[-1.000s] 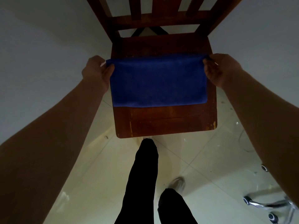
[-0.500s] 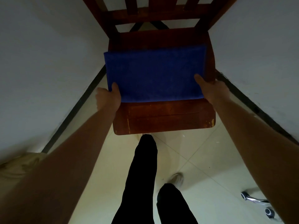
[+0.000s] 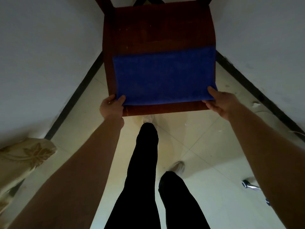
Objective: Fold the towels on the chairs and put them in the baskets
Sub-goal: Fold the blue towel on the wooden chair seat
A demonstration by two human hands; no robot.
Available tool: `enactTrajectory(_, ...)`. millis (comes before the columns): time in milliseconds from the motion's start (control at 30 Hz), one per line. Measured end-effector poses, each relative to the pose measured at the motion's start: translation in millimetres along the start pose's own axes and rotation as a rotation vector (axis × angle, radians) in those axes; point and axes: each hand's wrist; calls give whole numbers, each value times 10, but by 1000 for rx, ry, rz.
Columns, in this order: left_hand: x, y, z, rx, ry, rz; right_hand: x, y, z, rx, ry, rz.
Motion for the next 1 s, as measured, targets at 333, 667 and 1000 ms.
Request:
enactTrajectory(333,153,286,-341,1250,79,957,-130,-315,19,-38,93,129)
enactTrajectory(667,1026,-163,-128,1550,399,1774,-190,-146,34,-90,215,103)
enactTrajectory(1000,1081,-66,-187,1490,412,1629,-14,141,-275,-264,307,20)
Point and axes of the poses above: each hand's wrist, its own z-axis towards the middle knuckle, its own x-axis out of the palm, y = z × x, and after that the axes turned 5 degrees about -y, right-handed
